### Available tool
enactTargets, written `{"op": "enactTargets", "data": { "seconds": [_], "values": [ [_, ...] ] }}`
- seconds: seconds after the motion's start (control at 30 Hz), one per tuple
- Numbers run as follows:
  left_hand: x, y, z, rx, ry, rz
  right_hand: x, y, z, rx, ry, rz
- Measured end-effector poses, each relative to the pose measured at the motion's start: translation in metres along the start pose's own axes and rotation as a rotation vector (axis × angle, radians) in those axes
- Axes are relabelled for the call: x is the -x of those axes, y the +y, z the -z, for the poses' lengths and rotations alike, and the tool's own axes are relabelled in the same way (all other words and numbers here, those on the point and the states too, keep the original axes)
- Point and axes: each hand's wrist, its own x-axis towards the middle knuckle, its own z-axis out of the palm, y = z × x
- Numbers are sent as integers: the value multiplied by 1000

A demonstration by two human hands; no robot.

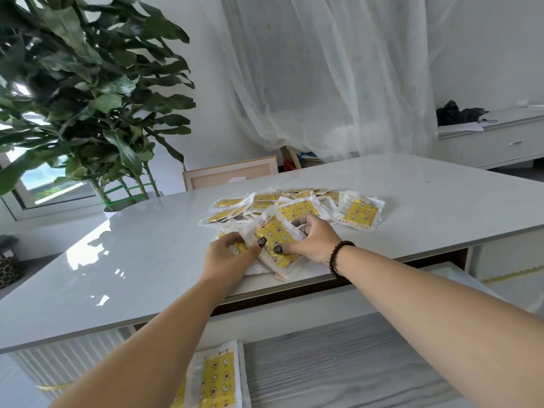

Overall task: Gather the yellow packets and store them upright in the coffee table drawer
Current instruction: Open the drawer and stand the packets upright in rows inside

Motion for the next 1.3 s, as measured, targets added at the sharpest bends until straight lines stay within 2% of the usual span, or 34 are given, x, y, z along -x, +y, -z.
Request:
{"op": "enactTargets", "data": {
  "seconds": [0.13,0.3,0.47,0.57,0.73,0.8,0.93,1.07,1.2,1.3],
  "values": [
    [-1,-1,0,-20,7,29,-3,-4,7,-1,-40,-33],
    [2,0,-4,-94,6,9,-4,-22,21,170,-114,-57],
    [5,2,-6,-186,25,-44,1,-41,22,380,-88,0],
    [11,4,-8,-265,-8,-117,8,-52,21,526,-7,63],
    [20,8,-10,-309,-14,-138,6,-53,20,615,-12,44],
    [23,10,-7,-248,30,-85,9,-53,24,558,-23,49],
    [30,14,10,-111,76,37,7,-43,35,250,33,14],
    [45,23,28,-40,49,130,12,-24,32,-388,14,-189],
    [68,34,37,-9,14,174,27,-21,24,-436,-67,-266],
    [86,42,43,37,54,180,40,-29,16,-513,-130,-314]
  ]
}}
